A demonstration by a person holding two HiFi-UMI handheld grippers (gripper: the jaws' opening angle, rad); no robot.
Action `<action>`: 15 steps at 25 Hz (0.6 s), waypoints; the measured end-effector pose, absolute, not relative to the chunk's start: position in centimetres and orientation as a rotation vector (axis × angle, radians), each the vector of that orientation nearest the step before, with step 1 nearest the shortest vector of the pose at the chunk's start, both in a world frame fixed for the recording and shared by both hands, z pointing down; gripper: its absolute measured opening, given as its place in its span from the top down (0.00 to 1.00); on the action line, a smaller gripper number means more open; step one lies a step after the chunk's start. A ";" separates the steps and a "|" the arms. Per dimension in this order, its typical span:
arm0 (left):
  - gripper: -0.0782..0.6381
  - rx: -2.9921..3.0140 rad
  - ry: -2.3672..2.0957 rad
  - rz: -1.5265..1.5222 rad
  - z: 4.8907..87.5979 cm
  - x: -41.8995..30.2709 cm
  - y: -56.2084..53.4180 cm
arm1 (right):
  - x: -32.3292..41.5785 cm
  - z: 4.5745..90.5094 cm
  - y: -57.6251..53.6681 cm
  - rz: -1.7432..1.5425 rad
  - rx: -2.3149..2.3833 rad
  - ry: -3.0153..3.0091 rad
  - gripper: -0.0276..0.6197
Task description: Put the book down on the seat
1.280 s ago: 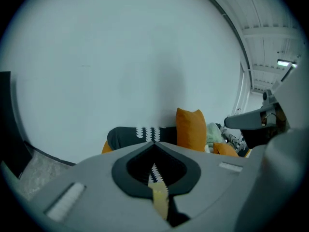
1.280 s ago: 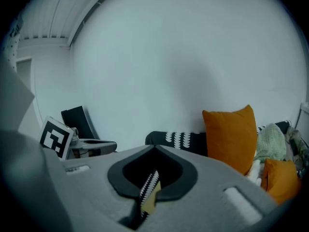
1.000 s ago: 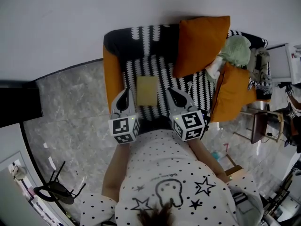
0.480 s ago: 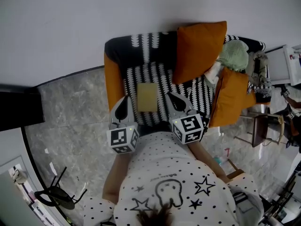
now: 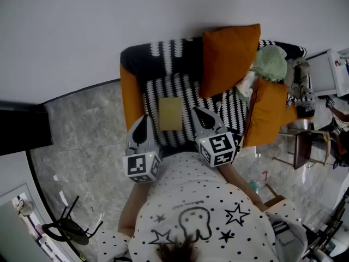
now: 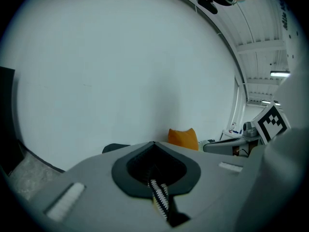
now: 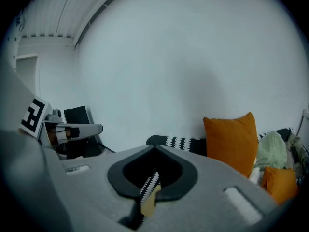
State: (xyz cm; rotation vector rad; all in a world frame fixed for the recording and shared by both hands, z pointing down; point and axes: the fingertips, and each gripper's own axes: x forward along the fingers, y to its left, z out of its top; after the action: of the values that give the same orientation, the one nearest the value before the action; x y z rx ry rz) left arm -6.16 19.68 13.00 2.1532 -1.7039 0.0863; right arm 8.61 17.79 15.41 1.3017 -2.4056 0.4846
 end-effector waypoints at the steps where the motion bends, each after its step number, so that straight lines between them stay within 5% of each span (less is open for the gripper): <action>1: 0.90 2.159 -1.699 0.092 13.0 -6.0 19.7 | 8.6 15.4 17.8 0.484 1.303 -2.405 0.97; 15: 0.89 2.180 -1.655 0.151 14.0 -4.2 19.1 | 9.3 15.7 17.2 0.481 1.298 -2.401 0.97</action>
State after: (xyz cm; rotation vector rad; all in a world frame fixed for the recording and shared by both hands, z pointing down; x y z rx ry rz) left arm -4.23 19.07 14.02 2.1799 -1.6546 0.1508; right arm 9.34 17.19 15.68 1.2982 -2.4010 0.4808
